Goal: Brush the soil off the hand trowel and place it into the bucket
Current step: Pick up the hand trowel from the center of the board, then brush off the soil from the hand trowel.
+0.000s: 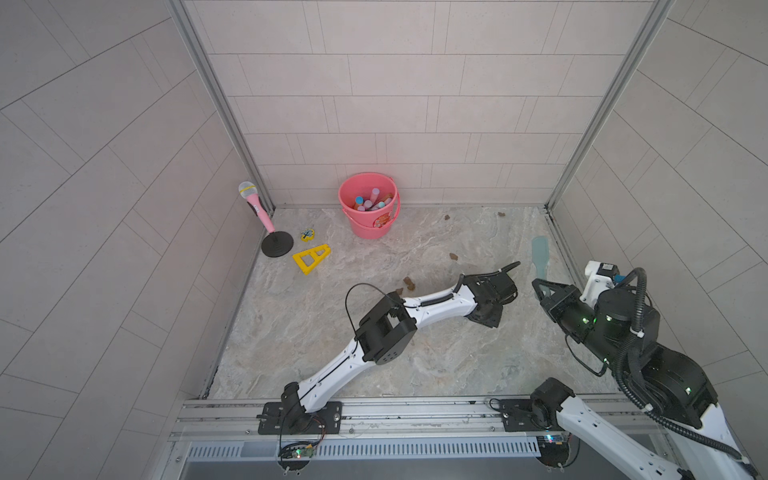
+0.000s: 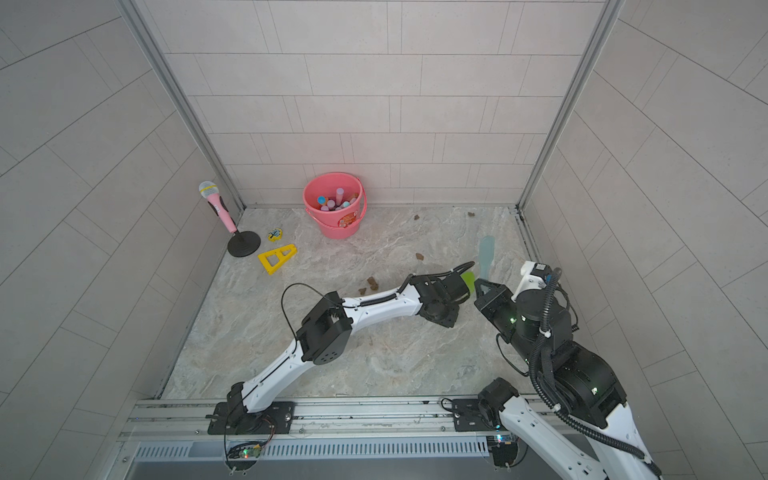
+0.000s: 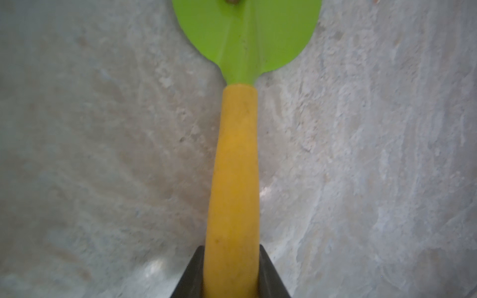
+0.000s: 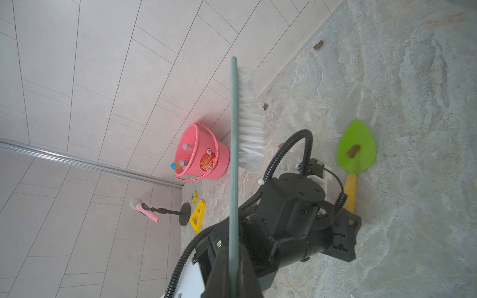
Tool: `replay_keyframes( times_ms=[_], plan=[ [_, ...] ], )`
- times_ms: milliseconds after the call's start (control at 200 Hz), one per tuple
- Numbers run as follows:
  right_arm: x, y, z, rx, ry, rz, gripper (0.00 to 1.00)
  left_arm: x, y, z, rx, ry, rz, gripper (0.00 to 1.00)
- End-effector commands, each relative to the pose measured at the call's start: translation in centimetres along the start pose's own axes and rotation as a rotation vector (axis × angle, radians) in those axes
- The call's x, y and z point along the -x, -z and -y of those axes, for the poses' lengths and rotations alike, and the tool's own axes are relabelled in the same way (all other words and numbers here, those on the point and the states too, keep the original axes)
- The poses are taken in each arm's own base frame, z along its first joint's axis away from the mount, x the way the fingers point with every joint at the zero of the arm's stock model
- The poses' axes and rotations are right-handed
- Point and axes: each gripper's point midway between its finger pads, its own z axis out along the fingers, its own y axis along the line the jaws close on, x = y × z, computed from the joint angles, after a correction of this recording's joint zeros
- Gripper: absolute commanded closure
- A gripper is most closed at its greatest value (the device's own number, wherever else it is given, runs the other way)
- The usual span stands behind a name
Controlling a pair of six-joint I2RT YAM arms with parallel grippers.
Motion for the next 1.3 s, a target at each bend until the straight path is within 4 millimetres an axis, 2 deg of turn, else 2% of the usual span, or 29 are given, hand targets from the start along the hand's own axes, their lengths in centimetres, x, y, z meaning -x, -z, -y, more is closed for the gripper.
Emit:
replay_keyframes(
  times_ms=[0,150,310,435,535,735,806,936,1131,1296],
  plan=[
    [0.9,0.8,-0.3,0.004,0.027,0.034,1.00,0.2,3.5,-0.3,-0.041,-0.004,0.014,1.00],
    [0.7,0.5,-1.1,0.031,0.053,0.020,1.00,-1.1,8.0,-3.4,-0.024,0.011,0.026,1.00],
    [-0.8,-1.0,-2.7,0.116,0.112,-0.046,1.00,-4.3,12.6,-7.9,-0.009,0.046,-0.030,1.00],
    [-3.2,-3.0,-4.4,0.201,0.173,-0.154,1.00,-7.4,16.7,-11.4,0.034,0.031,-0.038,1.00],
    [-5.8,-4.4,-6.1,0.300,0.224,-0.276,1.00,-10.0,19.6,-13.3,0.045,-0.001,-0.057,1.00],
    [-9.9,-5.8,-7.8,0.499,0.274,-0.444,1.00,-14.7,24.3,-17.7,0.127,-0.017,-0.052,1.00],
    [-11.7,-6.1,-8.0,0.551,0.276,-0.531,1.00,-16.0,25.5,-19.2,0.166,-0.014,-0.047,1.00],
    [-15.4,-6.5,-7.4,0.616,0.245,-0.719,1.00,-17.7,27.0,-20.5,0.193,-0.013,-0.041,1.00],
    [-20.3,-6.9,-5.6,0.615,0.247,-0.850,1.00,-18.2,28.2,-20.7,0.196,-0.040,-0.032,1.00],
    [-23.1,-7.2,-5.9,0.627,0.231,-0.901,1.00,-18.8,28.0,-20.6,0.192,-0.069,-0.082,1.00]
  ],
)
